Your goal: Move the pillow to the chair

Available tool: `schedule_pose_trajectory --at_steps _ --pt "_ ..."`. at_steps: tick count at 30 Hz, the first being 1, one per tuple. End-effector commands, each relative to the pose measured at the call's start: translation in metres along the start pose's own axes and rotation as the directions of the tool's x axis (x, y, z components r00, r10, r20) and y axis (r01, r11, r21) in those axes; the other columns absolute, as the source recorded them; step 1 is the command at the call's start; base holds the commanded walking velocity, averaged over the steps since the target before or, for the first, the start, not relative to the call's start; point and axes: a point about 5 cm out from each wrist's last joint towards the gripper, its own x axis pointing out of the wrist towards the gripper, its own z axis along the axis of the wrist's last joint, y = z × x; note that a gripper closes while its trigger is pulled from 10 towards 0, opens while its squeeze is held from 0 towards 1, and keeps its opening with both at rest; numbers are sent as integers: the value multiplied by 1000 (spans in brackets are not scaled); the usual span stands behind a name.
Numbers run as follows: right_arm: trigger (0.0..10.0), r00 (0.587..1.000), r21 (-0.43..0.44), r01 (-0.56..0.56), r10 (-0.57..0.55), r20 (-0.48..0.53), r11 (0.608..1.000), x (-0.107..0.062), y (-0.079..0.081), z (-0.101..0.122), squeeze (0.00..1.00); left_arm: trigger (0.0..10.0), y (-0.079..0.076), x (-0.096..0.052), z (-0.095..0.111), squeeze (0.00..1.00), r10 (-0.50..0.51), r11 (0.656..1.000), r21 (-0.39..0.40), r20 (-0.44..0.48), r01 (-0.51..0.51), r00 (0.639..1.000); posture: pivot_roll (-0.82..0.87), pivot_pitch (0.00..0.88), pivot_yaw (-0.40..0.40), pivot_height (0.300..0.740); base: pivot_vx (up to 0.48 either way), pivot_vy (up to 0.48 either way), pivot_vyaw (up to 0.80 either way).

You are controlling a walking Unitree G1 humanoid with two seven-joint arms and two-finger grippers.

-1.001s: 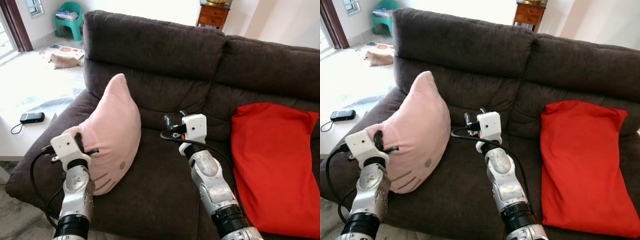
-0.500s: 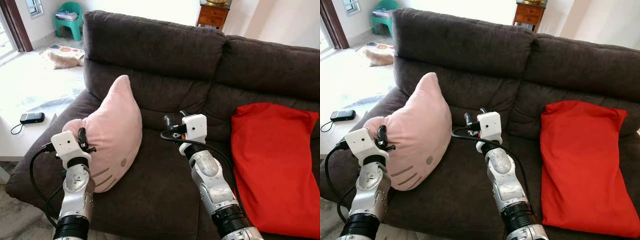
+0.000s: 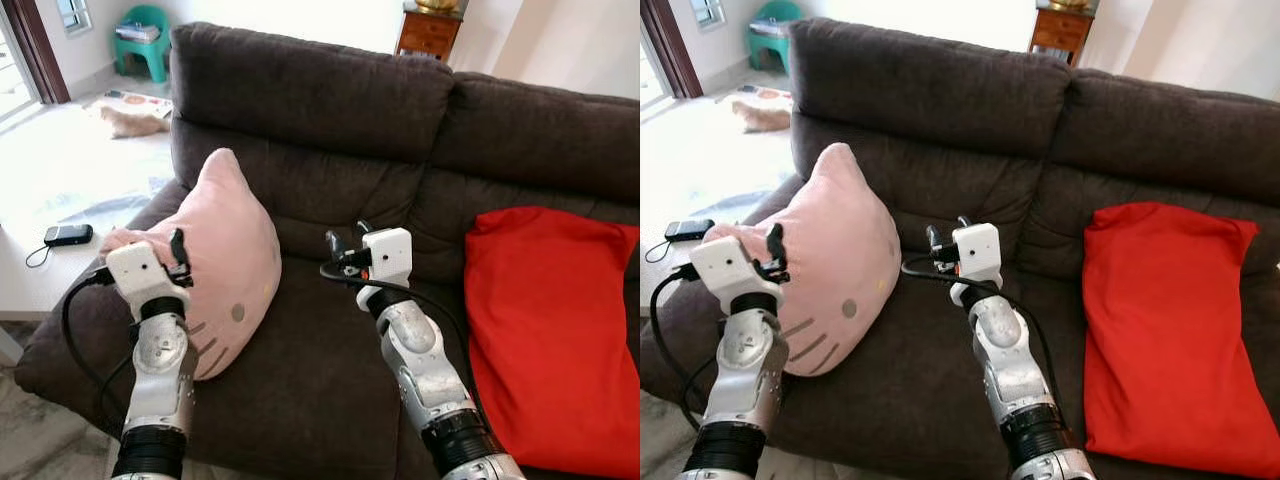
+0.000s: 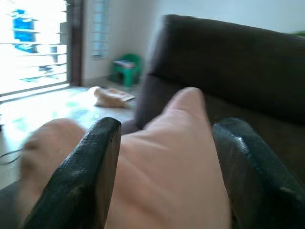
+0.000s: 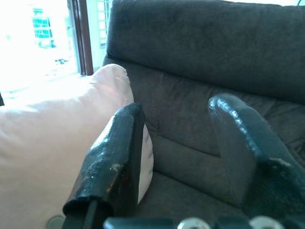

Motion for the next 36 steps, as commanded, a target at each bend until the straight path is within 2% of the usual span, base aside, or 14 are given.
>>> schedule_pose_trajectory --at_steps 1,3,6,8,9,10,12,13,15,16,19,27,34,36 --pt "10000 999 13 21 -22 27 1000 0 -4 5 0 10000 -26 -4 1 0 -195 978 77 -6 195 981 2 0 -107 740 0 0 0" --pt "10000 998 16 44 -45 46 999 -2 -8 6 0 10000 -37 -11 -3 0 -324 935 145 -30 325 946 1 0 -102 740 0 0 0" --pt "10000 995 23 87 -88 53 996 -6 -19 5 0 10000 -38 -15 -4 0 -358 911 207 -38 357 933 7 0 -95 740 0 0 0" --pt "10000 983 25 177 -178 50 984 -15 -46 3 0 10000 -28 -17 -6 0 -333 905 264 -49 334 942 7 0 -88 740 0 0 0" --pt "10000 983 25 177 -178 50 984 -15 -46 3 0 10000 -28 -17 -6 0 -333 905 264 -49 334 942 7 0 -88 740 0 0 0" --pt "10000 967 9 251 -252 29 968 -26 -70 -2 0 10000 -20 -17 -8 0 -305 911 271 -63 310 950 6 0 -85 740 0 0 0" --pt "10000 959 -1 282 -282 17 959 -31 -81 -5 0 10000 -17 -17 -10 0 -295 913 273 -70 303 953 5 0 -80 740 0 0 0" --pt "10000 943 -40 332 -333 -11 942 -42 -99 -11 0 10000 -10 -17 -14 0 -269 917 279 -90 284 959 -3 0 -72 740 0 0 0" --pt "10000 932 -52 359 -360 -28 932 -48 -109 -15 0 10000 -7 -17 -16 0 -251 922 278 -102 270 962 -4 0 -70 740 0 0 0" --pt "10000 902 -69 421 -426 -70 904 -61 -127 -26 0 10000 -1 -17 -21 0 -222 932 265 -127 249 967 -5 0 -66 740 0 0 0" --pt "10000 847 -78 504 -510 -153 860 -84 -148 -46 0 10000 9 -21 -29 0 -184 939 262 -161 222 970 -8 0 -53 740 0 0 0" --pt "10000 767 -127 555 -565 -304 822 -120 -154 -85 0 10000 30 -35 -26 0 -86 930 343 -147 132 985 12 0 -35 740 0 0 0" --pt "10000 704 -144 545 -544 -456 826 -145 -140 -120 0 10000 35 -55 -58 0 -126 922 316 -305 225 944 15 0 -32 740 0 0 0" --pt "10000 671 -143 542 -529 -520 828 -155 -132 -134 0 10000 43 -68 -77 0 -117 923 295 -397 247 910 16 0 -31 740 0 0 0"
